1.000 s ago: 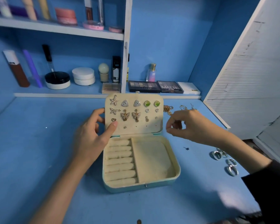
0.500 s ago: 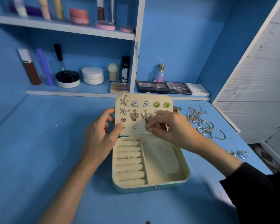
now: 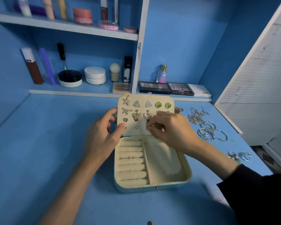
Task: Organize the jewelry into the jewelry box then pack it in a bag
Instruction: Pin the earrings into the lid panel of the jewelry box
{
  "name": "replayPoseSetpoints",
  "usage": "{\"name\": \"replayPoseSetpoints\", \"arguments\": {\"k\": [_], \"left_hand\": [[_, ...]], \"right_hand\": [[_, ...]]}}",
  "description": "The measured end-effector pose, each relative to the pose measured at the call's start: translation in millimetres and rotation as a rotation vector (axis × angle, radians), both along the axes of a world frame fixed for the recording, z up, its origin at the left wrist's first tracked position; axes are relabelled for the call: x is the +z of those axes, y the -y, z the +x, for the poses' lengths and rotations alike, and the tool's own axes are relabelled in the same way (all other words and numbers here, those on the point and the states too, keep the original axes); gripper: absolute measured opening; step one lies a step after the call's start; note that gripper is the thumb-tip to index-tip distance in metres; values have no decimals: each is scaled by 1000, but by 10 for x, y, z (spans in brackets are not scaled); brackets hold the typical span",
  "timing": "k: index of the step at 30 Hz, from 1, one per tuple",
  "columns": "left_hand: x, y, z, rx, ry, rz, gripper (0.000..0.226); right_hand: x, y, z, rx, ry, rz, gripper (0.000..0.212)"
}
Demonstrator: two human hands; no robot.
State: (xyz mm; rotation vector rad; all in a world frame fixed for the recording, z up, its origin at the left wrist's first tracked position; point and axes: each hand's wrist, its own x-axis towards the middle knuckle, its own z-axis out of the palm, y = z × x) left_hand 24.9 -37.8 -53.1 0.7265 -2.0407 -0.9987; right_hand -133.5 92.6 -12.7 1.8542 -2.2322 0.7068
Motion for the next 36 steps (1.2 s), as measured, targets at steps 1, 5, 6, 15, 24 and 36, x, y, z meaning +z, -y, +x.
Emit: {"name": "replayPoseSetpoints", "arguments": {"k": [1, 5, 6, 15, 24, 36], "left_hand": [[-1, 3, -1, 1, -1, 0, 46], [7, 3, -8, 1, 1, -2, 47], [7, 3, -10, -3, 2, 0, 47], [18, 1, -1, -38, -7, 16, 32], [5, 6, -5, -32, -36, 31, 43], [19, 3, 2, -37, -19, 38, 36]], "right_hand": [[14, -11, -9, -4, 7, -7, 11], [113, -119, -131, -66, 85, -63, 17], [143, -151, -187, -91, 112, -75, 12], [265, -425, -802, -335, 155, 176, 7], [95, -527, -928, -371, 84, 439, 9], [5, -421, -809, -423, 26, 441, 9]]}}
